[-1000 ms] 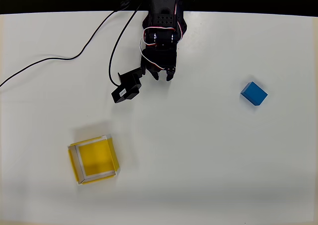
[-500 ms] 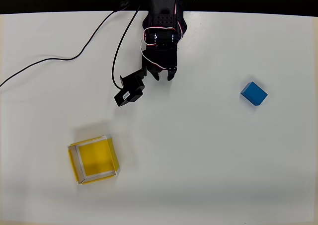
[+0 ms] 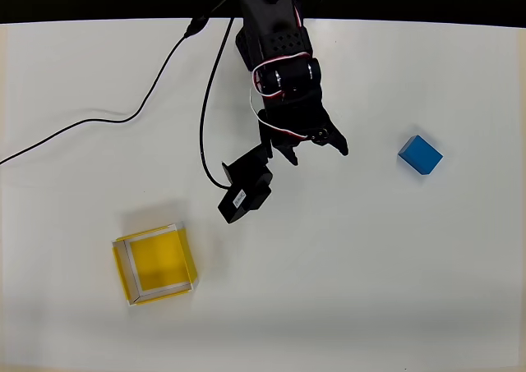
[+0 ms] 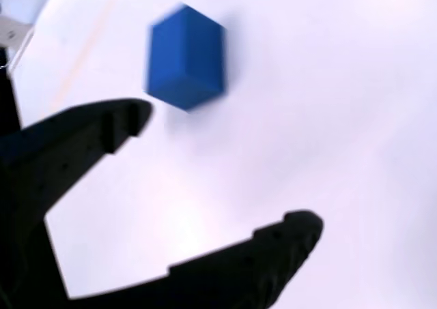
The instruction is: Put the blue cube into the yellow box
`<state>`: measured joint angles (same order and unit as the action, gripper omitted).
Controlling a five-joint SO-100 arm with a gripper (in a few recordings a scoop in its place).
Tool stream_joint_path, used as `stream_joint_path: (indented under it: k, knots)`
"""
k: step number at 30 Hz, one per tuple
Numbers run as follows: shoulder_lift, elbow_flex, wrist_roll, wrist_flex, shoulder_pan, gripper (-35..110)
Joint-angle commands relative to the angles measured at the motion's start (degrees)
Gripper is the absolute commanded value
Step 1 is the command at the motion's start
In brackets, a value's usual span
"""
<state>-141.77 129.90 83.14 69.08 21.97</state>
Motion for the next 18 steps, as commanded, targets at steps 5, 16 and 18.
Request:
stream_joint_path:
  k: [5, 16, 18]
  knots:
    - [20.65, -21.27, 3.08, -6.24, 6.94, 48]
    - [48.25, -39.20, -0.97, -12.13, 20.04, 48]
    - [51.42, -42.19, -2.37, -11.87, 23.12, 48]
